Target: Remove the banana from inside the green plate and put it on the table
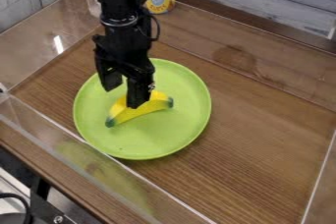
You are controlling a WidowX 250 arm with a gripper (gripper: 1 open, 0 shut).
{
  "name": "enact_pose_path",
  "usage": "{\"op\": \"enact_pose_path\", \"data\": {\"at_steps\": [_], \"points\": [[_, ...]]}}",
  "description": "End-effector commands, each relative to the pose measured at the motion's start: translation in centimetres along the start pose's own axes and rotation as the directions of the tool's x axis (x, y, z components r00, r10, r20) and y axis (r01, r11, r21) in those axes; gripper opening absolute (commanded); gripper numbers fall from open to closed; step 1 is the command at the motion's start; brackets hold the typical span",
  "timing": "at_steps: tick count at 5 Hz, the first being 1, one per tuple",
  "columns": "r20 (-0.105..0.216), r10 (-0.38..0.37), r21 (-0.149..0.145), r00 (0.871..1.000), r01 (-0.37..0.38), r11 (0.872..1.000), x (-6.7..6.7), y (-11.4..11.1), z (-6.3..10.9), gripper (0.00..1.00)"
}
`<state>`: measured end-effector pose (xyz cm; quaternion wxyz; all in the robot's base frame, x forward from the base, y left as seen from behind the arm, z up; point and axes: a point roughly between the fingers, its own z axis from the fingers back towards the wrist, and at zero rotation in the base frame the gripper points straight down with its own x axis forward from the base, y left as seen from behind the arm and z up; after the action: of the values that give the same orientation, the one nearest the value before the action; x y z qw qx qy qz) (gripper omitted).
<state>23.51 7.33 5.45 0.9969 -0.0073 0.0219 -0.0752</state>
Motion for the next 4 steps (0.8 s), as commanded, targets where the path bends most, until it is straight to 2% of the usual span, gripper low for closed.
{"op": "enact_pose_path", "data": {"at_steps": [1, 2, 4], "points": [[0.050, 0.018, 0.020, 0.999, -0.019, 1.000, 0.9, 0.8, 0.9, 1.00], [0.054, 0.022, 0.019, 0.998, -0.023, 1.000, 1.1, 1.0, 0.7, 1.00], [0.050, 0.015, 0.020, 0.999, -0.016, 1.000, 1.1, 0.9, -1.0, 1.00]]}}
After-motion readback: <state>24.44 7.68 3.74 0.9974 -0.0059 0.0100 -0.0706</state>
